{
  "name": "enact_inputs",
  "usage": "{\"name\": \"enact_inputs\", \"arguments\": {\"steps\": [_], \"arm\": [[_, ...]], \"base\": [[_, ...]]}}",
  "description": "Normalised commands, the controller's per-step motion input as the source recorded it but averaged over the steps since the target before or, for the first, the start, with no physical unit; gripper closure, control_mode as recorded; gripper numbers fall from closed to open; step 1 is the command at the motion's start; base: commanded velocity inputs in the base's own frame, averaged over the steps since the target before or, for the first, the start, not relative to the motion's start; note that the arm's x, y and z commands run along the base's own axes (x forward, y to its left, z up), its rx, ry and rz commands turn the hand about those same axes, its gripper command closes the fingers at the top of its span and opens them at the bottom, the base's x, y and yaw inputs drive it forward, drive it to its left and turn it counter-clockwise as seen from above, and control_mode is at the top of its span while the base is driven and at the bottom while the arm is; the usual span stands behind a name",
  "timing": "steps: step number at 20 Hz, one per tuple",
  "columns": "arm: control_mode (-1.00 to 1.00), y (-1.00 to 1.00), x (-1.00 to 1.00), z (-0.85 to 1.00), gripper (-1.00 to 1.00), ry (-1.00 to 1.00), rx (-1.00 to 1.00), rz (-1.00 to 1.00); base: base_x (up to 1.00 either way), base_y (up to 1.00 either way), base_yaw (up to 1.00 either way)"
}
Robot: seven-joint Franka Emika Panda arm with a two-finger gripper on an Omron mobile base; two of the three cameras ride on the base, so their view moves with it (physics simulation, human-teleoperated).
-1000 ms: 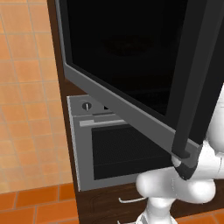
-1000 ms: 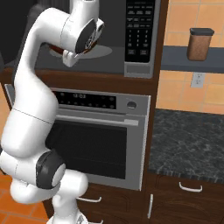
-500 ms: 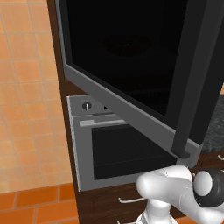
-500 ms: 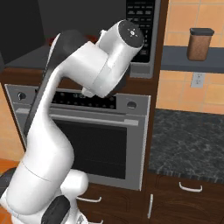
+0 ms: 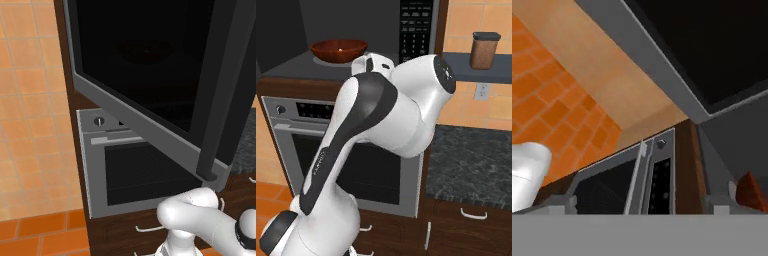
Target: Open the microwave, place the bowl with waffle inside the microwave, then close the microwave door and turn it on.
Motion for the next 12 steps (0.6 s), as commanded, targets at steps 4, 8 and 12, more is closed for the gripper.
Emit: {"name": "enact_inputs", "arguments": {"steps": [4,8,12], "arm": [[-1.0,0.31,-1.0,0.0,-1.0,-0.19,0.0,0.25],[-1.0,0.59,-1.0,0.0,-1.0,-0.2,0.0,0.18],[-1.0,0.69,-1.0,0.12,-1.0,-0.2,0.0,0.14]], "base": [[0.0,0.0,0.0],[0.0,0.0,0.0],[0.0,0.0,0.0]]}}
